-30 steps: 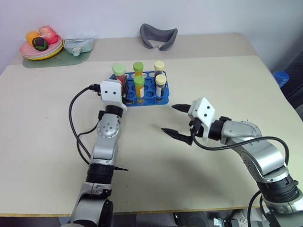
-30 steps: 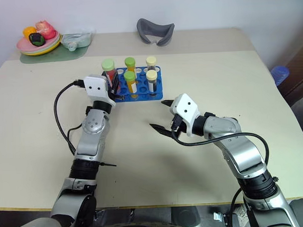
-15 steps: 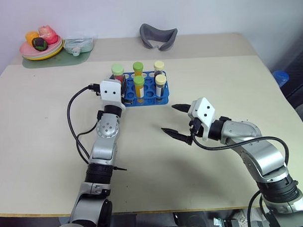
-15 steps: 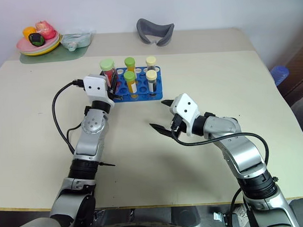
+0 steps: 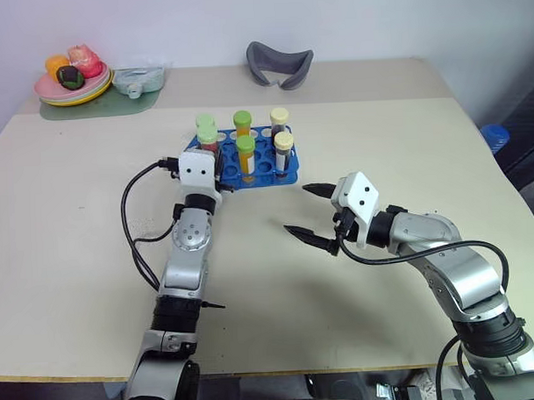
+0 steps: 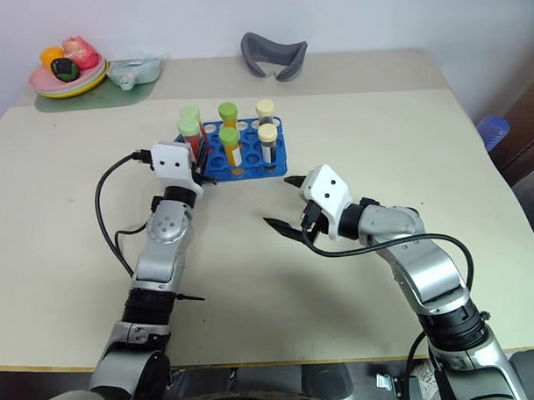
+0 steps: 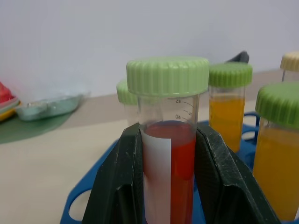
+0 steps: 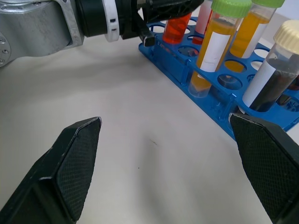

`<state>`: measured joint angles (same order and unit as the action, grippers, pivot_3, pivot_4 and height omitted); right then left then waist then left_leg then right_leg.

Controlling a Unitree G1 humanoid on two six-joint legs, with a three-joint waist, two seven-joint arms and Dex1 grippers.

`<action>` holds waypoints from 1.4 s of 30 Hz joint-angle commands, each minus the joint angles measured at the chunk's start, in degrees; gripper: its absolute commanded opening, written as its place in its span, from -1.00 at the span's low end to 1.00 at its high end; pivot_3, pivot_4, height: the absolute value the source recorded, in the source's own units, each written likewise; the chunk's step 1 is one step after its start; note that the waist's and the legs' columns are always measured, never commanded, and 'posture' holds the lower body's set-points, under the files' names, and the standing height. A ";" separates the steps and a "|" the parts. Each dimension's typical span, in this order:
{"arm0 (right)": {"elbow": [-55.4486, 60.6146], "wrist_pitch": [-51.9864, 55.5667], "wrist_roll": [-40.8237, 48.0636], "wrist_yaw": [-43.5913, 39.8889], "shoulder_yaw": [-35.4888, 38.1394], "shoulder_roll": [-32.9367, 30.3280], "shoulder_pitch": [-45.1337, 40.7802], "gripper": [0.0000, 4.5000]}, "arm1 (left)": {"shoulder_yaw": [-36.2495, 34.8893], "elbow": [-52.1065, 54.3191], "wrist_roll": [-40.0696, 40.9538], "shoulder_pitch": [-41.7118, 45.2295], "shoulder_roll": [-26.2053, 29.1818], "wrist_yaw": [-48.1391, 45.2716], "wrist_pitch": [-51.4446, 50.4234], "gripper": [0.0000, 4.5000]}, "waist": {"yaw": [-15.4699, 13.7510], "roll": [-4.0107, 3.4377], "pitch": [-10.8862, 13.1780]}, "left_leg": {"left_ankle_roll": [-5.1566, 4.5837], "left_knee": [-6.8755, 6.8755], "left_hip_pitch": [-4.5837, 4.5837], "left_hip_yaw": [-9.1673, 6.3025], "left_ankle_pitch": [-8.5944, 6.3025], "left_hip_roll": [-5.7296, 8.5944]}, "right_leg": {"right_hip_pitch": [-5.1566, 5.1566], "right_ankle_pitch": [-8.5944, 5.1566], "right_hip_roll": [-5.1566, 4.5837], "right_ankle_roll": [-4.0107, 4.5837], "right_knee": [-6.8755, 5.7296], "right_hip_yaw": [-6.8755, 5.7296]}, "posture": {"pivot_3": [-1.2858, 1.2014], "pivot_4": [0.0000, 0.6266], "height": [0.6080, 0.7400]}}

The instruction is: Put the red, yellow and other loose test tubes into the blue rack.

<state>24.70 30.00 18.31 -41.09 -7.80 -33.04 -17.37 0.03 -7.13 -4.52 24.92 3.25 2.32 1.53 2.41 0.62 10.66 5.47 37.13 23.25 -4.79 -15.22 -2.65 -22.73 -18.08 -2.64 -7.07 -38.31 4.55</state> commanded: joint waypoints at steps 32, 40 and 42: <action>-13.72 -4.93 4.74 -8.27 26.48 -14.28 10.03 1.00 | -24.66 25.91 24.50 -33.78 34.30 -37.18 -18.12 0.96 | -0.04 -0.05 0.03 | -0.11 -0.10 -0.15 0.06 -0.06 -0.05 | 0.20 -0.02 0.00 0.03 0.16 0.01 | 0.03 -0.52 1.00; -14.79 -6.09 4.11 -7.65 24.44 -12.97 9.29 1.00 | -28.11 24.86 24.42 -34.67 34.93 -37.21 -17.83 0.96 | 0.20 -0.05 0.03 | -0.11 -0.11 -0.20 0.05 -0.07 -0.07 | 0.22 -0.02 0.03 0.03 0.15 0.02 | 0.03 -0.52 1.00; -15.14 -6.26 4.09 -7.55 24.07 -12.82 9.09 1.00 | -28.52 25.10 24.44 -34.69 34.97 -37.11 -17.98 0.96 | 0.16 -0.05 0.03 | -0.11 -0.12 -0.22 0.06 -0.07 -0.07 | 0.22 -0.02 0.04 0.03 0.13 0.02 | 0.03 -0.52 1.00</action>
<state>8.55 24.88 22.34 -48.83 15.77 -45.99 -7.60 -26.20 16.87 19.47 -9.59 37.53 -34.82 -17.39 2.57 0.57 10.69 5.36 37.01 23.03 -4.73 -15.28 -2.73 -22.52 -18.10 -2.61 -7.04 -38.18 4.57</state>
